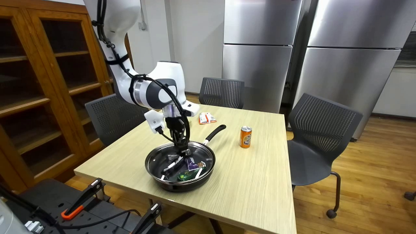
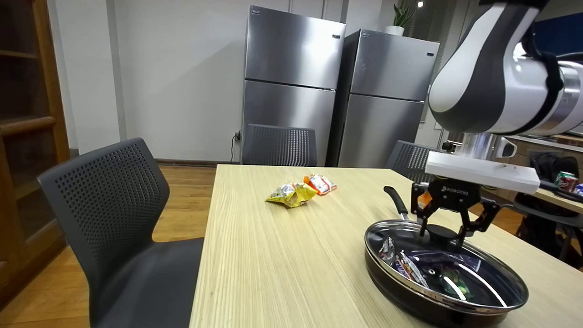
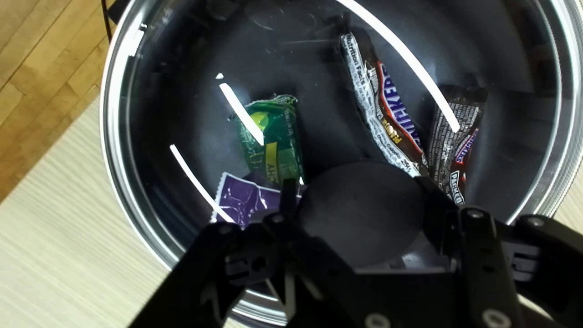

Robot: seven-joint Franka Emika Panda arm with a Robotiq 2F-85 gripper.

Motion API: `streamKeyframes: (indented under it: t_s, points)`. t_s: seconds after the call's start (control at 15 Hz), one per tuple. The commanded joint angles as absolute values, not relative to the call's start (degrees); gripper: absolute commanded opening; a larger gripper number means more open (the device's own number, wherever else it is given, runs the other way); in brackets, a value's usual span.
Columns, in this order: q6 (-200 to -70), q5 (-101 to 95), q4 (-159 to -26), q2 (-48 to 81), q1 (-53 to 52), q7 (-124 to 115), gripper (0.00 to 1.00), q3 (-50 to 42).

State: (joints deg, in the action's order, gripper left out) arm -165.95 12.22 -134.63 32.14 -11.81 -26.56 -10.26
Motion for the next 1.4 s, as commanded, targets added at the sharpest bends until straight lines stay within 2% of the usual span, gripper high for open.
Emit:
streamKeyframes:
  t_s: [0.0, 1.33]
  points:
    - [-165.6, 10.8, -136.4, 30.1, -11.4, -25.8, 0.39, -9.9]
    - [-176.7, 12.1, -138.0, 33.5, -16.6, -27.0, 0.39, -13.9]
